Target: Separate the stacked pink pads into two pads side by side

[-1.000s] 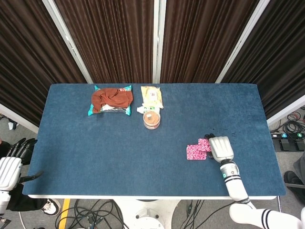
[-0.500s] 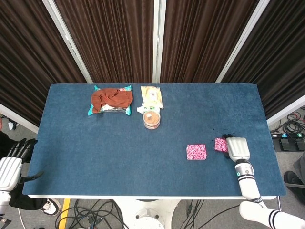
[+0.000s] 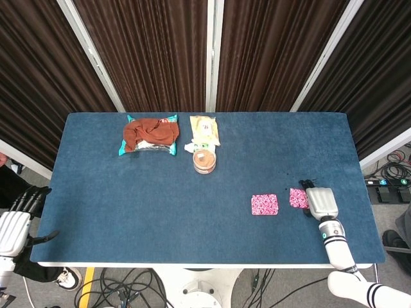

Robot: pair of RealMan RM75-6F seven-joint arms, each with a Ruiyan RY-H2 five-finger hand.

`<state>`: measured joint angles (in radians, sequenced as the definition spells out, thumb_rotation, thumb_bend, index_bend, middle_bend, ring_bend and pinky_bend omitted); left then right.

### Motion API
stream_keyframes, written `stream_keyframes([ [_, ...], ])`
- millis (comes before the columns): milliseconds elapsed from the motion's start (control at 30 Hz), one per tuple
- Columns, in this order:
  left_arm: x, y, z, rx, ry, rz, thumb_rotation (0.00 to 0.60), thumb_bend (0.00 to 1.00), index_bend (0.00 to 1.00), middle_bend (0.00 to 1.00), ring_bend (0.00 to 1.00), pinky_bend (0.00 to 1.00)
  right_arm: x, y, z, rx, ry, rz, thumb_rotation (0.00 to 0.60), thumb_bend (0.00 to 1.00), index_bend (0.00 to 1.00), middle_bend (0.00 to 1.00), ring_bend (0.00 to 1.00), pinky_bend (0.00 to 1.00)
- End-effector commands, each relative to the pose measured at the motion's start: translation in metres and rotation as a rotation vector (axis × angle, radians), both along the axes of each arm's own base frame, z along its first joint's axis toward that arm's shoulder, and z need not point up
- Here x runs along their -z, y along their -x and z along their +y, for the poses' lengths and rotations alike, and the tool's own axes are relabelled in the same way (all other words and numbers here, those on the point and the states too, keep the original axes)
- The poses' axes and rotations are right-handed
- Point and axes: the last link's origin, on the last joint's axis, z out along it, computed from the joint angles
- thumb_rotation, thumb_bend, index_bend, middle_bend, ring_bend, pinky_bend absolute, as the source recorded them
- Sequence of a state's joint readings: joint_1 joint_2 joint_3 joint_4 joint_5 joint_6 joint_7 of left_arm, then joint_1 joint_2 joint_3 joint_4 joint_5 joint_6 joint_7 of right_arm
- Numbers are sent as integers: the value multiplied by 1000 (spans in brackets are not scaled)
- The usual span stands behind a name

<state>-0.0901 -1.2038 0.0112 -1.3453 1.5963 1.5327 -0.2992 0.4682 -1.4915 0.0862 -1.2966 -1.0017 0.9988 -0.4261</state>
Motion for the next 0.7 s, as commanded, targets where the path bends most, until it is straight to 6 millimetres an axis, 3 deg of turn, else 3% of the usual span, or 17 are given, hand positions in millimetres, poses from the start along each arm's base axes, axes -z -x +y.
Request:
stream_keyframes([
  [33,0,0,0,0,0,0,600,16,112,100,0,127,0,-1,0,-2,1,-1,600,144,18,73,784,870],
  [267,0,0,0,0,-2,0,600,15,112,101,0,127,-4,-12,1,-40,25,-39,600,145,0,73,784,870],
  [500,0,0,0,2,-2,-1,600,16,112,100,0,127,-3,-42,2,-131,-7,-65,600,141,35,132,786,870],
  [700,-4,-1,0,6,-13,-6,600,16,112,100,0,127,10,-67,17,-165,-133,-25,600,120,120,189,785,870],
])
